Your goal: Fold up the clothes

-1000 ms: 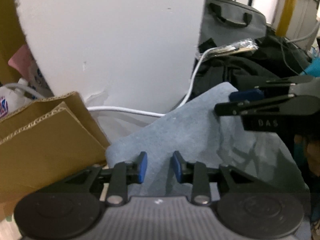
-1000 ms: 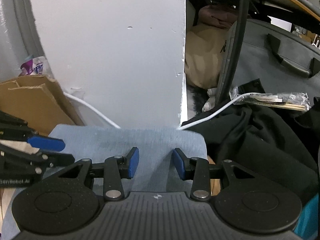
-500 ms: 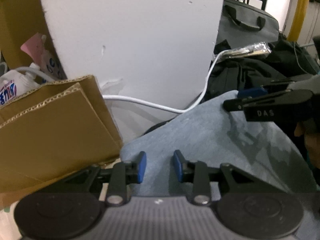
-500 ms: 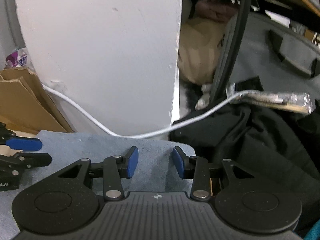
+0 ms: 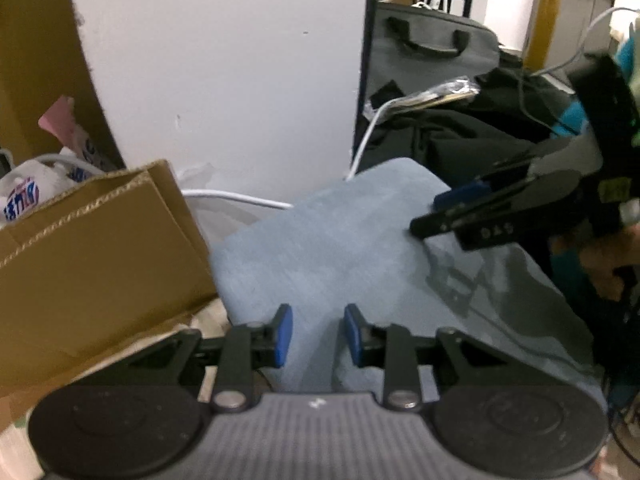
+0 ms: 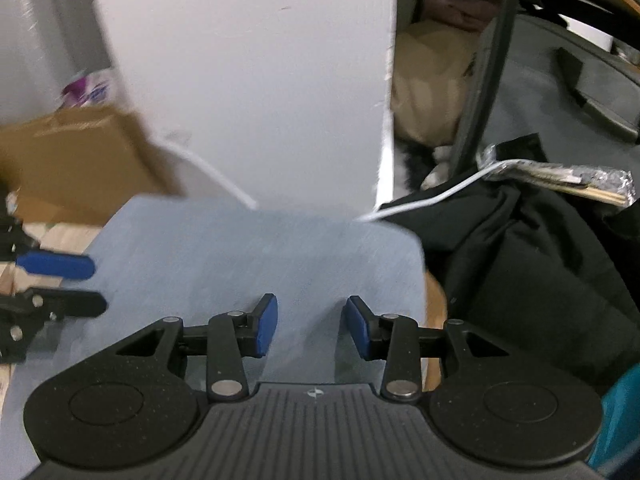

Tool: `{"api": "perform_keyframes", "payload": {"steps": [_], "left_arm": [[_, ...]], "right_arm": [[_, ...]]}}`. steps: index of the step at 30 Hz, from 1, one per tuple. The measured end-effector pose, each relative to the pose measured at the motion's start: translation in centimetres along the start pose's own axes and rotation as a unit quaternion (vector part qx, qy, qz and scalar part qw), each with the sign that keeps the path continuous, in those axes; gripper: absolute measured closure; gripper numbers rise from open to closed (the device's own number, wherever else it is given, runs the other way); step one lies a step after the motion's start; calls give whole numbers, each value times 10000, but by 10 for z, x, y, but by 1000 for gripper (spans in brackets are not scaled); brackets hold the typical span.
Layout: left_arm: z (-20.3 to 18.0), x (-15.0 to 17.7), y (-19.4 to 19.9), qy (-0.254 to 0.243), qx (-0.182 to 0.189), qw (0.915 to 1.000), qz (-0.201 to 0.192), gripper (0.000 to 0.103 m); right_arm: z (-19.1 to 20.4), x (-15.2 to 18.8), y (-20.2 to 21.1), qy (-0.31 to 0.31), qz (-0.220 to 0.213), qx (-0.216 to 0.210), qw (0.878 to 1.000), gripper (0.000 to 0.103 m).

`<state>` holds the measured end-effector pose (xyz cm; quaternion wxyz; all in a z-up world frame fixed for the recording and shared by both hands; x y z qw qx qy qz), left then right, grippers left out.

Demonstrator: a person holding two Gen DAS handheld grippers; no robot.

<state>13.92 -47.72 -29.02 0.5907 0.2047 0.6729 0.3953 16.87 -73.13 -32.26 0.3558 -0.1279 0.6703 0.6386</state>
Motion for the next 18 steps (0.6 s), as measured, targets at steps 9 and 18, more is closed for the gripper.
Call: {"api": "perform_keyframes", "payload": {"steps": [9, 18], "left_arm": [[-23, 15, 12, -205, 326, 9992, 38, 71], [-24, 35, -4, -392, 244, 9979, 459, 65]], "right_arm": [[34, 25, 27, 116, -55, -311, 9994, 58], [59, 51, 42, 383, -21, -473, 9981, 59]]}}
Point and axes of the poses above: each gripper's, at about its wrist camera, not at the fingertips, and y roughly against the way its jaws point, z to its left, x to its underside, the point moved 7 cm from there along -y, roughly the way its jaws point, and after that the axes turned 2 degrees about -z, right-handed, at the moved point
